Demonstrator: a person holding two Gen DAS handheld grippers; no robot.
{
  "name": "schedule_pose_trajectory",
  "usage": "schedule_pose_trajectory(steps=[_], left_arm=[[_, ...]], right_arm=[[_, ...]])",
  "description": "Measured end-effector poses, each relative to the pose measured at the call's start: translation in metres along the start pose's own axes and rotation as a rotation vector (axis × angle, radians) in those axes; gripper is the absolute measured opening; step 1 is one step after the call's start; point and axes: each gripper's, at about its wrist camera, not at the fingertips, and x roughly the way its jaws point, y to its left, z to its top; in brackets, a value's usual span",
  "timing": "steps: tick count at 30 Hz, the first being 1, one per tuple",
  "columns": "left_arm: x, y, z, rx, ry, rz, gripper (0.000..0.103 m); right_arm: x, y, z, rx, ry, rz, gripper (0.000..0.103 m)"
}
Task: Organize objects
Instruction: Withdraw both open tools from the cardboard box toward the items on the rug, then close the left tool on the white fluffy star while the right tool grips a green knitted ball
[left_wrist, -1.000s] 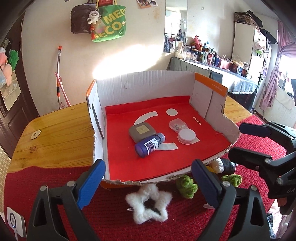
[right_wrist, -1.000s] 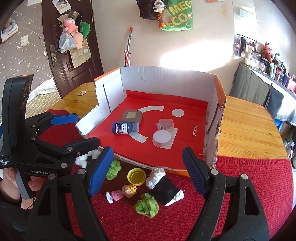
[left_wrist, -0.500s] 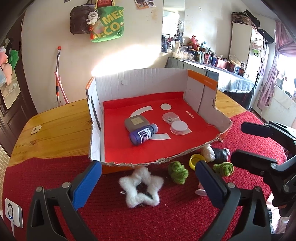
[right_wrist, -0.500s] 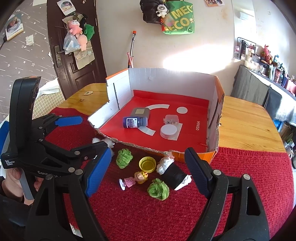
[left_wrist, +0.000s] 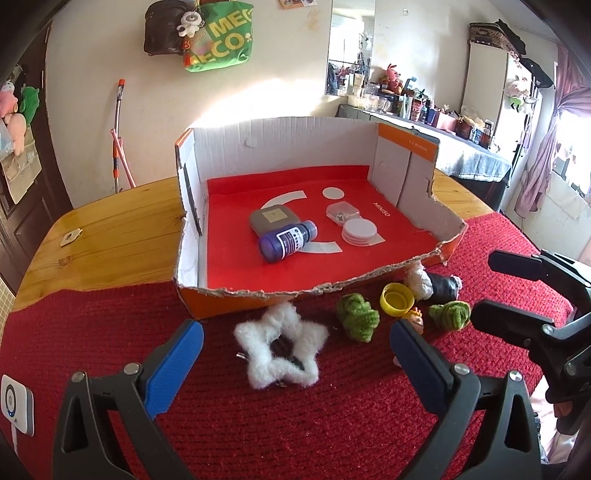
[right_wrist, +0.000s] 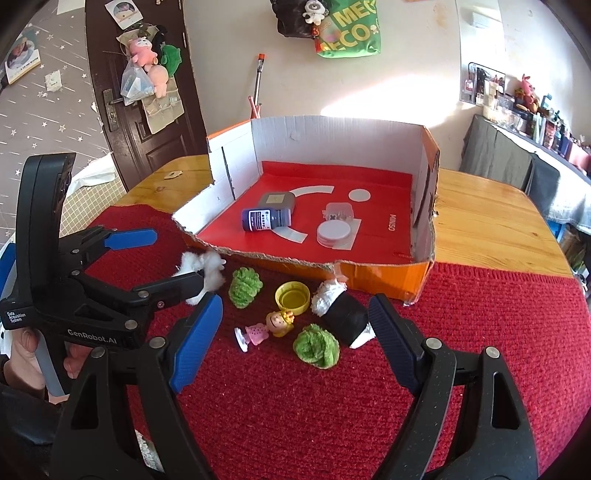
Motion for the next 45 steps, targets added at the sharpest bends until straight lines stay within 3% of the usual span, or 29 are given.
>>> schedule_pose_trajectory(steps=[8, 10, 12, 17, 22, 37, 42, 45], left_arm=[[0.011, 0.004, -0.009, -0.007, 0.026, 0.020, 0.103], [0.013, 0.006, -0.011, -0.005, 0.030, 0.025, 0.103], [0.016, 0.008, -0.012, -0.006, 0.034, 0.031, 0.102], [0.025, 0.015, -0.015, -0.029, 0.071, 0.015, 0.094], [0.031, 0.018, -0.016, -0.041, 0.112, 0.011, 0.088], [0.044, 0.015, -0.010, -0.012, 0.148, 0.053, 0.082], [0.046, 0.015, -0.010, -0.001, 0.149, 0.038, 0.072], [0.043, 0.013, -0.011, 0.005, 0.141, 0.025, 0.060]], right_arm=[[0.010, -0.009, -0.015, 0.027, 0.035, -0.028, 0.080], [0.013, -0.011, -0.019, 0.035, 0.046, -0.032, 0.062], [0.018, -0.014, -0.023, 0.054, 0.063, -0.032, 0.053], [0.027, -0.020, -0.032, 0.078, 0.095, -0.029, 0.048], [0.032, -0.019, -0.036, 0.077, 0.110, -0.020, 0.035], [0.040, -0.016, -0.034, 0.062, 0.112, -0.026, 0.033], [0.043, -0.016, -0.032, 0.055, 0.108, -0.035, 0.030], [0.043, -0.015, -0.032, 0.048, 0.107, -0.044, 0.027]])
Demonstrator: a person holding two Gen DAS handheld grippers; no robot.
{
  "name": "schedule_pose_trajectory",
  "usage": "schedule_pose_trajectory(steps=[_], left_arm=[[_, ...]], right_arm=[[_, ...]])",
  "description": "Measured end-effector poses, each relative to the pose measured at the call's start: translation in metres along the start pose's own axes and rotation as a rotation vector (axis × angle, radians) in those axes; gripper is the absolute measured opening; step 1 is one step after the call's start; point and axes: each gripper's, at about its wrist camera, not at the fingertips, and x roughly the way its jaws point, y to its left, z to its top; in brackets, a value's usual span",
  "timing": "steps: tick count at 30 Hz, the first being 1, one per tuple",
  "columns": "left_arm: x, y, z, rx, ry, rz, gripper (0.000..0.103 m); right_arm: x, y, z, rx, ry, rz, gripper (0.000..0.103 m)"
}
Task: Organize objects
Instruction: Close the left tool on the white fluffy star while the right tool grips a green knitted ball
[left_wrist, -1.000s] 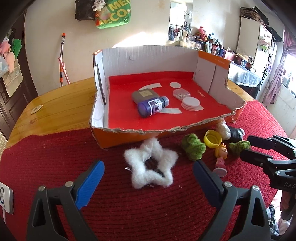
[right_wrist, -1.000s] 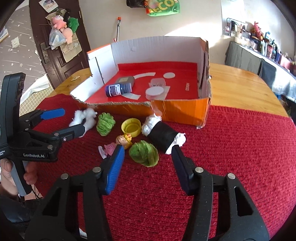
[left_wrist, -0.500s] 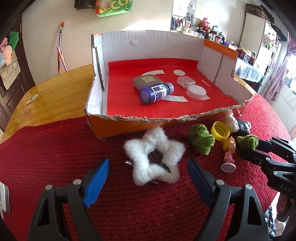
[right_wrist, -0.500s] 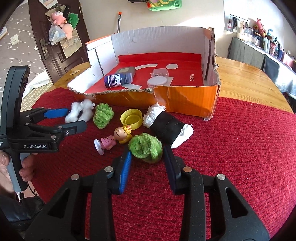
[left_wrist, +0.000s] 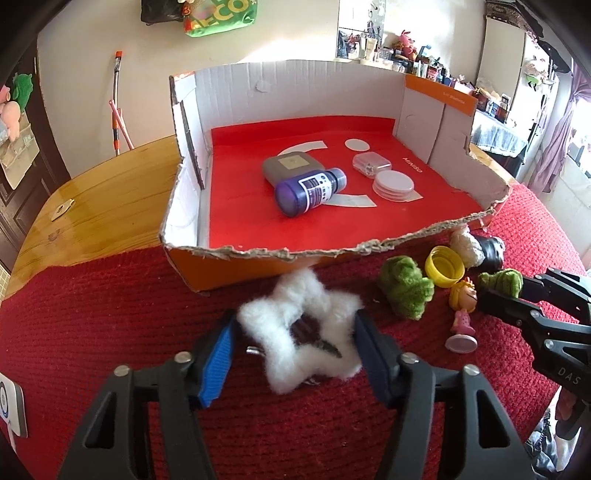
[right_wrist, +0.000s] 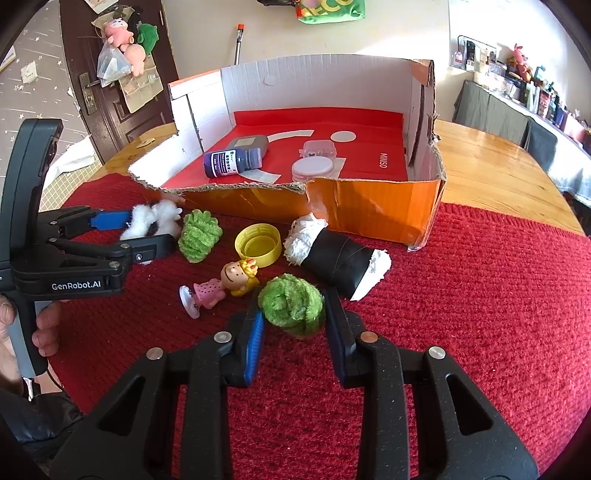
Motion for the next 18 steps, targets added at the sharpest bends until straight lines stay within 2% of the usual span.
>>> schedule_pose_trajectory(steps=[2, 15, 16, 18], left_arm=[[-0.001, -0.002, 0.000, 0.003, -0.002, -0.007, 0.052], [-0.011, 0.003, -0.003, -0.032, -0.018, -0.069, 0.034], [-0.012, 0.003, -0.004, -0.032, -0.019, -0.072, 0.032], [-0.013, 0.003, -0.004, -0.041, -0.019, -0.101, 0.020]], right_arm=[[0.000, -0.001, 0.000, 0.000, 0.000, -0.001, 0.026], [-0.009, 0.009, 0.001, -0.017, -0.014, 0.021, 0.024], [-0.010, 0.009, 0.002, -0.018, -0.016, 0.022, 0.024], [-0.010, 0.011, 0.003, -0.020, -0.018, 0.028, 0.024]])
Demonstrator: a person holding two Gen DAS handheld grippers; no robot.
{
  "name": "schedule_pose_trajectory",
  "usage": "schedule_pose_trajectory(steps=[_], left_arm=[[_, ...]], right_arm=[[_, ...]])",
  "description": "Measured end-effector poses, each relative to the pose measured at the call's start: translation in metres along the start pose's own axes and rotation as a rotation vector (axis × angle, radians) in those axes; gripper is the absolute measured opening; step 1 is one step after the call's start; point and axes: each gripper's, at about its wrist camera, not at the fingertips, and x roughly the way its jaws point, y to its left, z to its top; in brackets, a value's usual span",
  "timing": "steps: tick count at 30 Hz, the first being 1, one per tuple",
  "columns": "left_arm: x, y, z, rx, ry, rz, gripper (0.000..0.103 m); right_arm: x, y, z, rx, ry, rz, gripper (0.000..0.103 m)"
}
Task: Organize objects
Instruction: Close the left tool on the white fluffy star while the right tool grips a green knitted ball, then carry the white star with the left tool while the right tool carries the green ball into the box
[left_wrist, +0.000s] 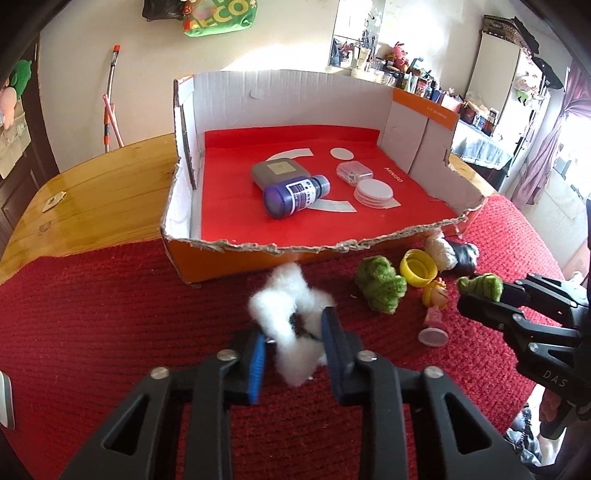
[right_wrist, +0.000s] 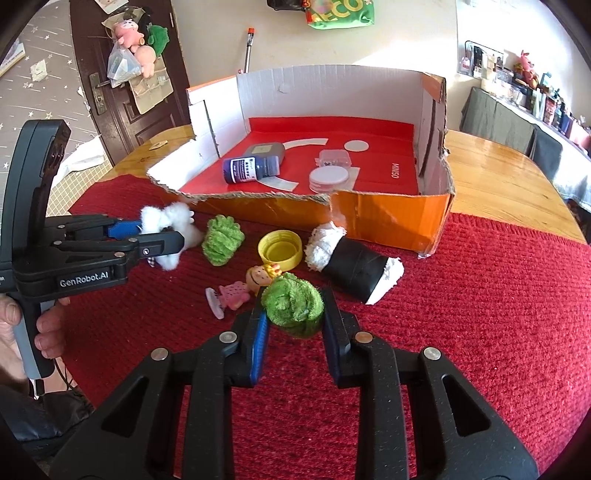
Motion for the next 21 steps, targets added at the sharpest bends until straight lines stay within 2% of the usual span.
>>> schedule_pose_trajectory(steps=[2, 5, 21], left_arm=[[-0.003, -0.001, -0.001, -0.003, -0.003, -0.021, 0.014], [-0.006, -0.006, -0.001, 0.019, -0.011, -0.021, 0.010], [-0.015, -0.009, -0.004, 0.026, -0.022, -0.030, 0.009]], right_arm=[[0.000, 0.001, 0.001, 0.000, 0.000, 0.006, 0.024], [-0.001, 0.002, 0.001, 0.005, 0.000, 0.018, 0.024], [0.000, 0.009, 0.003, -0.006, -0.004, 0.041, 0.024]])
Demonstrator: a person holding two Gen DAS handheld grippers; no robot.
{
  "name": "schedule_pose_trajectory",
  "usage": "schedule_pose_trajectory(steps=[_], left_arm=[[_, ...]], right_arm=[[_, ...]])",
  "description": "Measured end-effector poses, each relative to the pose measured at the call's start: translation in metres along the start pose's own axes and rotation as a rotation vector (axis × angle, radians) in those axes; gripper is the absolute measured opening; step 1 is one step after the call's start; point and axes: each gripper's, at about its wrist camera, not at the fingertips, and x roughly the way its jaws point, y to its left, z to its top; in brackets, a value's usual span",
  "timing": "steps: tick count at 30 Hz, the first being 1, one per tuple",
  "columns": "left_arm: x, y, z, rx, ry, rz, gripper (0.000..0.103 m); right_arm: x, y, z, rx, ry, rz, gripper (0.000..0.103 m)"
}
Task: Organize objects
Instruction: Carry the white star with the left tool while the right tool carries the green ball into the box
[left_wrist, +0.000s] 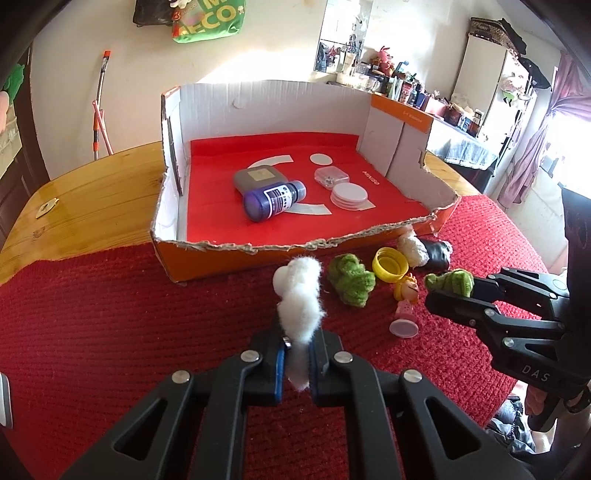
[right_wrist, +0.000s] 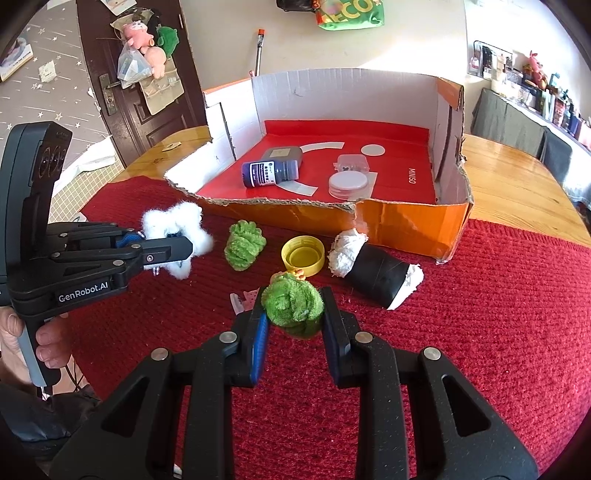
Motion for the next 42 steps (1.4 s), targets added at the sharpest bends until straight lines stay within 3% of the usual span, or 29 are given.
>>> schedule_pose_trajectory(steps=[20, 42], left_arm=[[-0.022, -0.010, 0.001, 0.021, -0.048, -0.050, 0.008], [-0.034, -0.015, 0.033, 0.042, -0.123, -0.058, 0.008]], right_arm=[[-0.004, 0.005, 0.007, -0.003, -0.013, 0.023, 0.024], [-0.019, 0.012, 0.046, -0.054, -0.068, 0.055, 0.024]])
